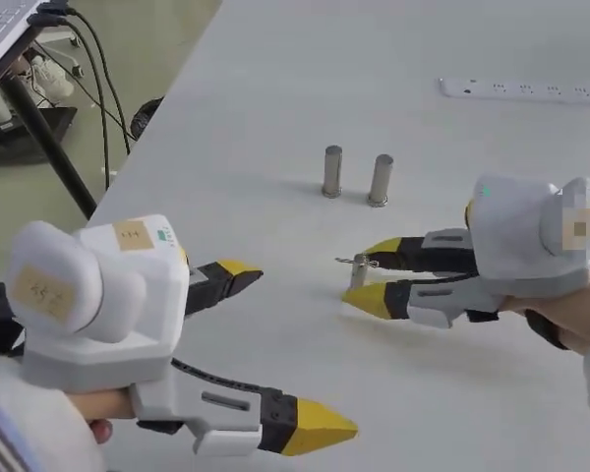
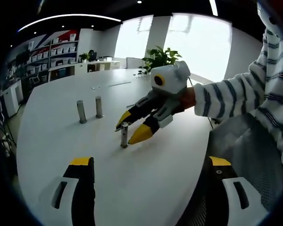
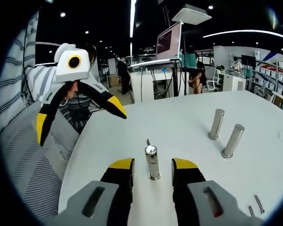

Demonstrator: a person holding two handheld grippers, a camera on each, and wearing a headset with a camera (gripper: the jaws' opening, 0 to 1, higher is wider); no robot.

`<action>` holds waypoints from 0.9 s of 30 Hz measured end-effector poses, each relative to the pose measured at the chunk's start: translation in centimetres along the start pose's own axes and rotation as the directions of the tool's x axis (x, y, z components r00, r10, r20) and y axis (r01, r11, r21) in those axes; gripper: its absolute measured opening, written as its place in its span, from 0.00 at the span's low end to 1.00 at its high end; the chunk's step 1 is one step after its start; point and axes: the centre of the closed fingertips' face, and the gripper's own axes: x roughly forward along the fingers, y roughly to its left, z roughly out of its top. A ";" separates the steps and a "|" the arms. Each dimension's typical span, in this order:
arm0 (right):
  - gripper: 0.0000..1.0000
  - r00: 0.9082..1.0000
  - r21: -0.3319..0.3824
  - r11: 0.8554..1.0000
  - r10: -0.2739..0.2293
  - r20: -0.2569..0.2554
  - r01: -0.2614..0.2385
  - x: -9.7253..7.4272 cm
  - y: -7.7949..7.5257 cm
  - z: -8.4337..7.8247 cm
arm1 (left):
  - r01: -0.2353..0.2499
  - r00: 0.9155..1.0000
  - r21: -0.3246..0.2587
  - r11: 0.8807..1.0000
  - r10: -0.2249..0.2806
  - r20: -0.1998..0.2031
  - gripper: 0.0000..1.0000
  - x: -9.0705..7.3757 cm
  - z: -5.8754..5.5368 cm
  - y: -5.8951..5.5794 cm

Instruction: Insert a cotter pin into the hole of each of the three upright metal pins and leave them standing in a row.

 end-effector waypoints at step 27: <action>0.91 0.957 0.279 0.936 -0.257 0.133 0.212 -11.9 0.9 0.8 | -0.053 0.998 -0.058 0.997 0.055 0.035 0.98 -0.4 1.6 2.3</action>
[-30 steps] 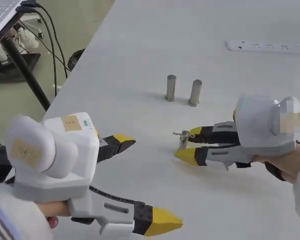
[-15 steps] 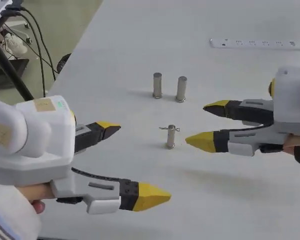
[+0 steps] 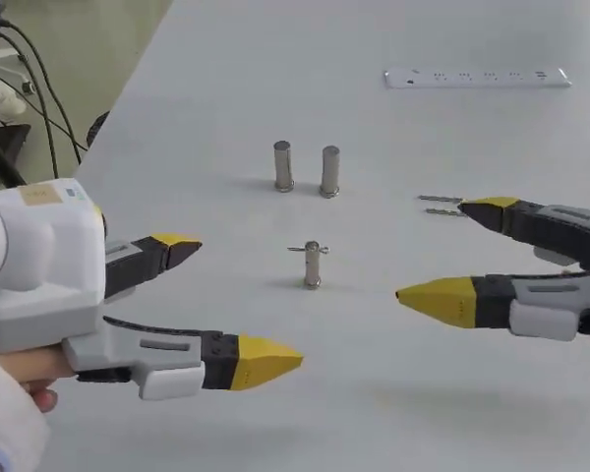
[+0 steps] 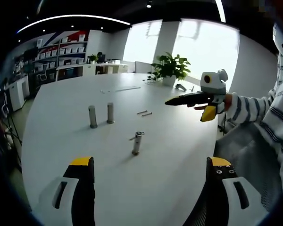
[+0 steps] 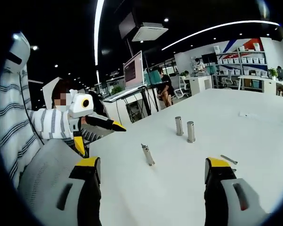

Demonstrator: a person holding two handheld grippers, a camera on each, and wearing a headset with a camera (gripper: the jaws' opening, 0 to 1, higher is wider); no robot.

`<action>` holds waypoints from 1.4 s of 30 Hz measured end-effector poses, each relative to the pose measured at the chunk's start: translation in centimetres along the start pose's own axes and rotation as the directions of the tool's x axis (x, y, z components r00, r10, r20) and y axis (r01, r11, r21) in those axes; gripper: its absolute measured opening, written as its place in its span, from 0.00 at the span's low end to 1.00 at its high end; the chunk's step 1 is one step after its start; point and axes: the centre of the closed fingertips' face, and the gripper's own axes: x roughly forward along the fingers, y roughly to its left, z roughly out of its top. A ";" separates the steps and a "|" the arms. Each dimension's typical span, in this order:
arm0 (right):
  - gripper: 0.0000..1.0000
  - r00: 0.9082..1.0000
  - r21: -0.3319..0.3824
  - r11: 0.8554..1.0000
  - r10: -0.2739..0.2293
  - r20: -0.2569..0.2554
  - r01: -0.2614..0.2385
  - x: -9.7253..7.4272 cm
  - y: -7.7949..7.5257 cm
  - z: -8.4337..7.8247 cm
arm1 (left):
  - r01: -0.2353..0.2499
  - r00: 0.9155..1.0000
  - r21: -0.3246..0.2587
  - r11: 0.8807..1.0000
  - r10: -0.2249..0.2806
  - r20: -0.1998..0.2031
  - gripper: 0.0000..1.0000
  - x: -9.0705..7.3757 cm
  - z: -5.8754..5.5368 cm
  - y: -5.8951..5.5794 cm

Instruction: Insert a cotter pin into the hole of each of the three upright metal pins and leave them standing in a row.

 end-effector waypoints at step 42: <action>0.94 0.978 0.034 0.978 -0.206 -0.010 0.206 -5.4 -1.4 -1.0 | -0.167 0.982 -0.014 0.986 0.167 0.092 0.83 3.3 6.7 10.2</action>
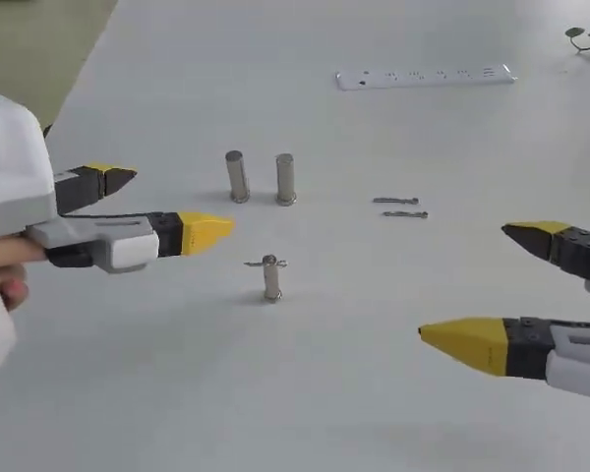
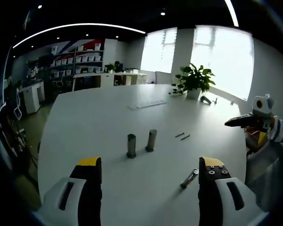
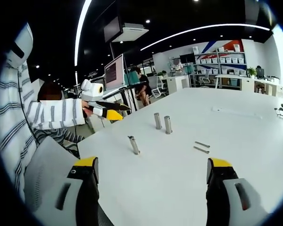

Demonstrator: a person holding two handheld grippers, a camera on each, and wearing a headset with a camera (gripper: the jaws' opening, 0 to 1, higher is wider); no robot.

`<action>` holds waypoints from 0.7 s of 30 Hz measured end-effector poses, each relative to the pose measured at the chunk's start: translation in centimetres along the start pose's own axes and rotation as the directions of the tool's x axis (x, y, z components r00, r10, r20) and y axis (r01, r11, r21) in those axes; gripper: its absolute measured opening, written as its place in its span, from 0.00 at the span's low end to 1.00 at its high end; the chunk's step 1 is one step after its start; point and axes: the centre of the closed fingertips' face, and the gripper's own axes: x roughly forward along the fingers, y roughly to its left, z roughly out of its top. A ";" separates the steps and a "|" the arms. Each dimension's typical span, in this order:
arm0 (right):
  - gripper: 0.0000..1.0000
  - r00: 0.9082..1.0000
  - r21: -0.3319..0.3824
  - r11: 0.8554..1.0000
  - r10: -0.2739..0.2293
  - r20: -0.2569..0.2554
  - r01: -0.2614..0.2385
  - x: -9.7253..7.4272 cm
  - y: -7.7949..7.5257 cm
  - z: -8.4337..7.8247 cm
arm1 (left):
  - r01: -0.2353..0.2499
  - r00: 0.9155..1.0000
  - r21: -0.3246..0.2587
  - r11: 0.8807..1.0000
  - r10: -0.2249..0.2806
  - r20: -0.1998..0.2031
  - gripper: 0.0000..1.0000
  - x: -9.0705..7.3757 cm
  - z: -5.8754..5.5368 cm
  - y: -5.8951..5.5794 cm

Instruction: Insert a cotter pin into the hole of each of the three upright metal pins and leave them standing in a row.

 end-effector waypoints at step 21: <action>0.94 0.999 0.017 0.999 -0.030 -0.019 0.031 -0.3 -0.3 -0.4 | 0.019 1.000 0.001 1.000 -0.019 -0.014 0.62 4.6 1.0 1.9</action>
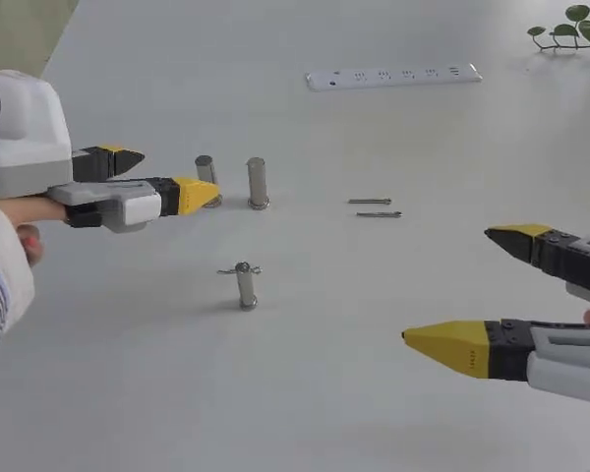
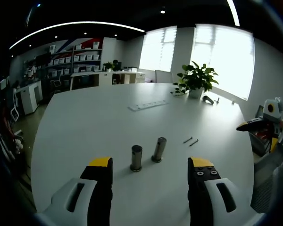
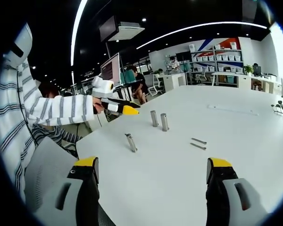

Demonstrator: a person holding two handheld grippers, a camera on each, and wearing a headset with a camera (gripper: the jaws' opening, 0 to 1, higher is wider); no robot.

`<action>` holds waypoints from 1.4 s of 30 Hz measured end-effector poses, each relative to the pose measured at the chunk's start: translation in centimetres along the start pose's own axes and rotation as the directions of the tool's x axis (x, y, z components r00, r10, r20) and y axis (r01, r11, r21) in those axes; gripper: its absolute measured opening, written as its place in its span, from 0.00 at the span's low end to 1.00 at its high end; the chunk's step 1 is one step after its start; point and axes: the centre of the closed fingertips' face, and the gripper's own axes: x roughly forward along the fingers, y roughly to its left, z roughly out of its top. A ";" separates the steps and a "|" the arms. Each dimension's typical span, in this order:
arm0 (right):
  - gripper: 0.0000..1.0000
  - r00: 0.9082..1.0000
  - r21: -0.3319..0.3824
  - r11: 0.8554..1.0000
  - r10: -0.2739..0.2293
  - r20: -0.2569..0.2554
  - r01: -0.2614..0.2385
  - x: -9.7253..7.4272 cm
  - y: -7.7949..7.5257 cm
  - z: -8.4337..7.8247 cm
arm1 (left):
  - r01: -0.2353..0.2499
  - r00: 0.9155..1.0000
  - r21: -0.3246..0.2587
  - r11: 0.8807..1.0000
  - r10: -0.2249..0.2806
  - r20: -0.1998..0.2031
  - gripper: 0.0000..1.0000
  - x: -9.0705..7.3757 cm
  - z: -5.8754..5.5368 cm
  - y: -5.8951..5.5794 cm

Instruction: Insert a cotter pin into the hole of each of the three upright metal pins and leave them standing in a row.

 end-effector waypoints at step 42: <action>0.90 1.000 0.017 1.000 -0.019 0.006 0.018 -0.3 -0.1 -0.1 | -0.060 0.995 0.084 0.995 0.066 -0.078 0.16 7.1 -2.0 2.8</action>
